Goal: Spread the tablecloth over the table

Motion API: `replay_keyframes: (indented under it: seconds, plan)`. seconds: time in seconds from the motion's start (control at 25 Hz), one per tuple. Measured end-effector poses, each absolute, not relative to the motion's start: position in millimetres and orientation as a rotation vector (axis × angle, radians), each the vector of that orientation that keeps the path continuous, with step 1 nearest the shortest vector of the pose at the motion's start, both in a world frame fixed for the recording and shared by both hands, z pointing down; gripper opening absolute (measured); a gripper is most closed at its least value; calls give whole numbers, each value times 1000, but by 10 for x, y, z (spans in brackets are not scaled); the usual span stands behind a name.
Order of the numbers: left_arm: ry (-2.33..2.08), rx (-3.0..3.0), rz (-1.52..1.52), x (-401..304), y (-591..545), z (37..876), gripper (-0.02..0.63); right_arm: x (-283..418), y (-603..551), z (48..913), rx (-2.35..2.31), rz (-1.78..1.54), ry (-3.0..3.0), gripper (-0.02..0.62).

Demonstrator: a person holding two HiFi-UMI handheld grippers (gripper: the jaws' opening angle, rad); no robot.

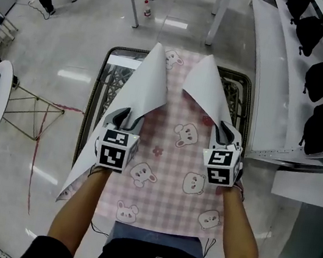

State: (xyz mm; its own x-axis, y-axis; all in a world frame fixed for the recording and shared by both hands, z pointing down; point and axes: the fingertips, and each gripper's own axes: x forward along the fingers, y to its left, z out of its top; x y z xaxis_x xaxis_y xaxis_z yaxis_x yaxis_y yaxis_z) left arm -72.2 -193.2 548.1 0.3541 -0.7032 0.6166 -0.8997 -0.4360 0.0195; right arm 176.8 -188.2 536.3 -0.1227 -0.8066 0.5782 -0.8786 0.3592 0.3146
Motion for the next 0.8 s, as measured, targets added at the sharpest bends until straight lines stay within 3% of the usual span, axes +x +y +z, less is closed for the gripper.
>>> replay_keyframes:
  seconds: [0.44,0.8]
  plan:
    - [-1423,2317,723,-627,-2019,5244,309,1717,-1878,5347,1400,163,-1991,235]
    - [-1394,2370,676,-433,-2059,5063,369,1677,-1917,5219,1367,179,-2038,389]
